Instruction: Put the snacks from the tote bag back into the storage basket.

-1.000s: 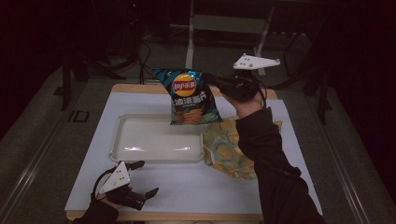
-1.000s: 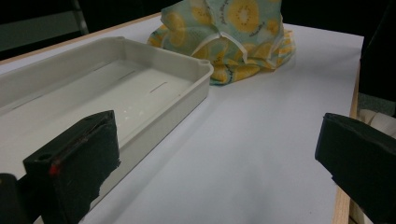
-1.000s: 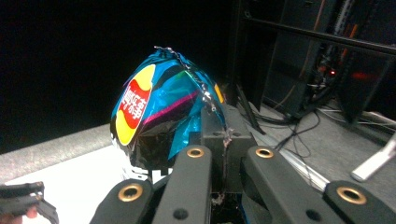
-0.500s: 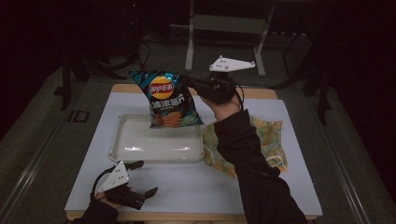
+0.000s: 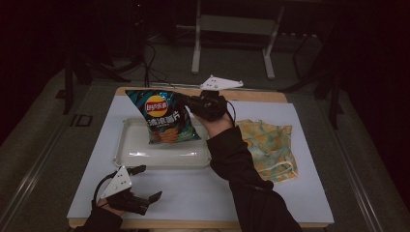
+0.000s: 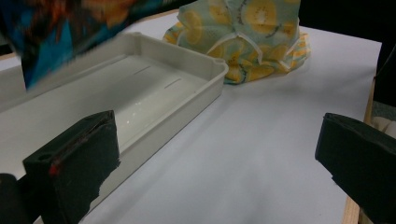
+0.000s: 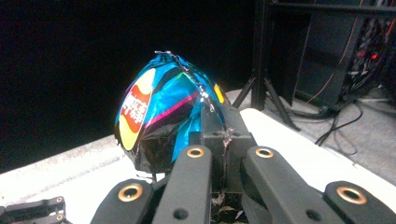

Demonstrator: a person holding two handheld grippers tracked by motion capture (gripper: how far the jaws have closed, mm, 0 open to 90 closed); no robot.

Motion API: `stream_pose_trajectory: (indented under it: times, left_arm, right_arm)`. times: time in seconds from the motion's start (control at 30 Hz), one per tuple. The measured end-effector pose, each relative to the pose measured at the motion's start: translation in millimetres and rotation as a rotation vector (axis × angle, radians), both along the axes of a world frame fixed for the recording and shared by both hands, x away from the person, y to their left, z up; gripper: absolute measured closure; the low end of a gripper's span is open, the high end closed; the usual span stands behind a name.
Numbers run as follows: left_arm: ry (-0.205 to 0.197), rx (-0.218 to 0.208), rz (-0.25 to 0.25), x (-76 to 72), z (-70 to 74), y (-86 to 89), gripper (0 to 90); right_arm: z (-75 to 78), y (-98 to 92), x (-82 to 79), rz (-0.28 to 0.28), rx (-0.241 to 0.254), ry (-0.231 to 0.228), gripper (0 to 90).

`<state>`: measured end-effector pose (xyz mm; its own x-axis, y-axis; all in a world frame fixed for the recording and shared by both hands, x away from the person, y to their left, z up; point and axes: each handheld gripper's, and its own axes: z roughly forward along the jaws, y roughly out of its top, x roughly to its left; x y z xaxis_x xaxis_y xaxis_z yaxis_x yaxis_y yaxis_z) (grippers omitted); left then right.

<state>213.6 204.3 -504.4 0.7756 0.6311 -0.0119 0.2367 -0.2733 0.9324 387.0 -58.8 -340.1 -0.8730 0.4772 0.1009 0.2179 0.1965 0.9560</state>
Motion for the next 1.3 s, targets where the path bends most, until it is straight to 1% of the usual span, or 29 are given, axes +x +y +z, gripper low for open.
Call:
stream_pose_trajectory:
  times: [0.03, 0.07, 0.1, 0.13, 0.17, 0.2, 0.23, 0.27, 0.3, 0.33, 0.37, 0.5, 0.53, 0.63, 0.67, 0.7, 0.73, 0.8, 0.83, 0.87, 0.93, 1.03, 1.07, 1.17, 1.3]
  left_arm:
    - [-0.003, 0.0, -0.002, 0.0, -0.2, -0.1, 0.2]
    - [-0.007, 0.001, -0.002, -0.1, -0.2, -0.2, 0.2]
    - [-0.006, 0.002, -0.002, -0.2, -0.3, -0.4, 0.2]
    - [-0.007, 0.006, -0.001, -0.3, -0.4, -0.5, 0.2]
    - [-0.009, 0.011, -0.001, -0.4, -0.6, -0.5, 0.2]
    - [-0.009, 0.012, 0.0, -0.4, -0.7, -0.6, 0.2]
    - [-0.008, 0.014, 0.0, -0.3, -0.8, -0.6, 0.3]
    - [-0.01, 0.016, 0.0, -0.2, -1.1, -0.6, 0.2]
    - [-0.01, 0.016, 0.0, -0.2, -1.1, -0.6, 0.2]
    - [-0.011, 0.016, 0.001, -0.3, -1.1, -0.6, 0.3]
    - [-0.011, 0.016, 0.001, -0.3, -1.1, -0.6, 0.3]
    - [-0.019, 0.015, 0.004, -0.8, -1.0, -0.7, 0.2]
    - [-0.02, 0.015, 0.003, -0.7, -1.0, -0.6, 0.3]
    - [-0.017, 0.015, 0.004, -0.8, -1.0, -0.9, 0.3]
    - [-0.019, 0.014, 0.004, -0.7, -1.0, -0.9, 0.3]
    - [-0.019, 0.013, 0.004, -0.7, -1.0, -0.8, 0.3]
    - [-0.018, 0.013, 0.004, -0.5, -0.9, -0.7, 0.3]
    - [-0.012, 0.014, 0.005, -0.3, -1.2, -1.1, 0.3]
    - [-0.011, 0.018, 0.003, -0.1, -1.2, -1.3, 0.3]
    - [-0.01, 0.018, 0.0, -0.2, -1.2, -1.7, 0.3]
    - [-0.012, 0.013, -0.002, -0.3, -0.8, -1.7, 0.3]
    - [-0.015, 0.004, 0.0, -0.4, -0.4, -0.7, 0.3]
    - [-0.015, 0.003, 0.001, -0.3, -0.4, -0.7, 0.3]
    - [-0.014, 0.002, -0.003, -0.3, -0.4, -1.1, 0.3]
    - [-0.013, 0.004, -0.007, -0.3, -0.3, -1.3, 0.3]
  right_arm:
    - [-8.9, 2.3, 0.2, 0.004, 0.014, 0.015, 90.0]
    - [-8.9, 2.3, 0.2, 0.004, 0.014, 0.015, 90.0]
    - [-17.9, 6.0, -0.3, 0.009, 0.01, 0.028, 90.0]
    - [-17.9, 6.0, -0.3, 0.009, 0.01, 0.028, 90.0]
    - [-25.9, 8.9, -0.3, 0.013, 0.005, 0.041, 90.0]
    - [-25.9, 8.9, -0.3, 0.013, 0.005, 0.041, 90.0]
    - [-32.9, 11.0, -0.4, 0.014, 0.003, 0.056, 90.0]
    - [-36.6, 12.2, -0.6, 0.018, -0.004, 0.062, 90.0]
    - [-36.6, 12.2, -0.6, 0.018, -0.004, 0.062, 90.0]
    - [-43.6, 13.7, -1.2, 0.021, -0.012, 0.073, 90.0]
    - [-43.6, 13.7, -1.2, 0.021, -0.012, 0.073, 90.0]
    - [-56.4, 12.8, -0.4, 0.023, -0.019, 0.103, 90.0]
    - [-61.5, 10.8, 0.5, 0.019, -0.03, 0.11, 90.0]
    - [-65.6, 7.5, 1.7, 0.013, -0.039, 0.118, 90.0]
    - [-68.9, 3.0, 4.9, 0.013, -0.035, 0.135, 90.0]
    - [-68.9, 3.0, 4.9, 0.013, -0.035, 0.135, 90.0]
    - [-73.8, -0.6, 8.4, 0.007, -0.042, 0.151, 90.0]
    - [-75.6, -1.5, 9.4, 0.003, -0.049, 0.154, 90.0]
    - [-79.2, -2.5, 11.7, -0.004, -0.058, 0.164, 90.0]
    - [-81.4, -3.0, 13.0, -0.008, -0.06, 0.165, 90.0]
    - [-86.8, -4.6, 16.5, -0.017, -0.067, 0.184, 90.0]
    - [-93.8, -5.8, 21.2, -0.027, -0.084, 0.201, 90.0]
    - [-97.2, -6.9, 24.6, -0.039, -0.09, 0.207, 90.0]
    - [-99.2, -7.0, 27.2, -0.05, -0.101, 0.209, 90.0]
    - [-104.3, -6.1, 33.6, -0.078, -0.119, 0.218, 90.0]
